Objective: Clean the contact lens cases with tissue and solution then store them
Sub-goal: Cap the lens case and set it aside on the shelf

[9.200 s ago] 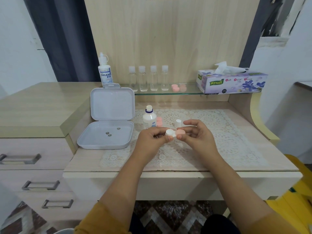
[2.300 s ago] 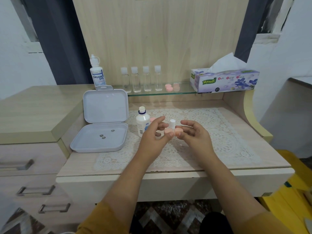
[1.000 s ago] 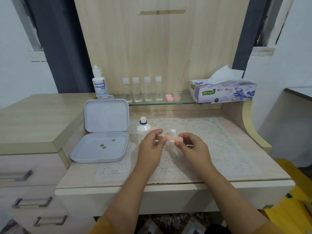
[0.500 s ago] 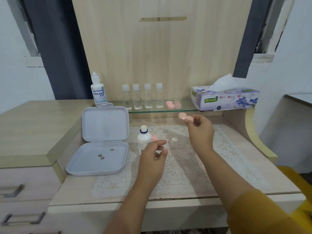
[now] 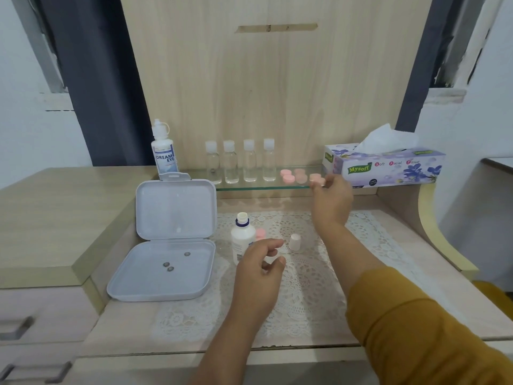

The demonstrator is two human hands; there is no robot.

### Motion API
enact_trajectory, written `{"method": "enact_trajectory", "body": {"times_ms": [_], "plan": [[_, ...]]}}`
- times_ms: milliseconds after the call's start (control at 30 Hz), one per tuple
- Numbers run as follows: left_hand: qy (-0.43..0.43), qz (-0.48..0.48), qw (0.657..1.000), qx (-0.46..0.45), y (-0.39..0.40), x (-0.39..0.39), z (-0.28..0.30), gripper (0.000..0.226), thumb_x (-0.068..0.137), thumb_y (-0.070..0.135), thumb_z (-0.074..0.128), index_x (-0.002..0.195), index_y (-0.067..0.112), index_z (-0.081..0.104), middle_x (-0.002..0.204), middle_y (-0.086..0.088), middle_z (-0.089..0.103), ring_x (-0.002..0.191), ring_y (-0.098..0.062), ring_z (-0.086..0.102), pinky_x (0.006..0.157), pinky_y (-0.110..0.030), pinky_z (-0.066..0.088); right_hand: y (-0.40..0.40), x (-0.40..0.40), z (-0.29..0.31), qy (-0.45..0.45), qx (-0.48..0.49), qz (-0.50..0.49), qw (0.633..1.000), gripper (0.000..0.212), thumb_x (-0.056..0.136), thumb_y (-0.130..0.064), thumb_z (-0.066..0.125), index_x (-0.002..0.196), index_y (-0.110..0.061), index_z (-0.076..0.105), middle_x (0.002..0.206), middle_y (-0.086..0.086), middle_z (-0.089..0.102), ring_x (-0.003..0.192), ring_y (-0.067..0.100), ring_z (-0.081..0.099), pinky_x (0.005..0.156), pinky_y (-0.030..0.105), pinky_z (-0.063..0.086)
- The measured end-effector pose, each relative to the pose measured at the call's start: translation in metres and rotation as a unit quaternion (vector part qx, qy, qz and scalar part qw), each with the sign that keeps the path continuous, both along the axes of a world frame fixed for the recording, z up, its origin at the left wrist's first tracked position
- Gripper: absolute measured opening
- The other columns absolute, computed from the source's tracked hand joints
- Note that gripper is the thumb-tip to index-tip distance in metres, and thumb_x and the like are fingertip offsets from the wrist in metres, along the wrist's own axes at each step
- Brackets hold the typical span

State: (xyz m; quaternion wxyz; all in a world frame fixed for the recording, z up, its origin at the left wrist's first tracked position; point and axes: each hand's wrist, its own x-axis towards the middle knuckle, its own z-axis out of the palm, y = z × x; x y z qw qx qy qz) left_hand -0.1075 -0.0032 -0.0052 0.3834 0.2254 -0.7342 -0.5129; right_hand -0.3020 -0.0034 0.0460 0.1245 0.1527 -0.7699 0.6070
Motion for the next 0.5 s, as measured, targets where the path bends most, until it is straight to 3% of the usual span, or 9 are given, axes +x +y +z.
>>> {"method": "enact_trajectory", "body": {"times_ms": [500], "plan": [[0.001, 0.001, 1.000, 0.002, 0.000, 0.000, 0.003, 0.037, 0.088, 0.003, 0.063, 0.098, 0.038, 0.061, 0.105, 0.019, 0.060, 0.096, 0.008, 0.053, 0.076, -0.006, 0.041, 0.009, 0.008, -0.009, 0.118, 0.114, 0.027, 0.986, 0.031, 0.099, -0.020, 0.048, 0.127, -0.013, 0.059, 0.126, 0.011, 0.050, 0.101, 0.027, 0.057, 0.078, 0.026, 0.036]]}}
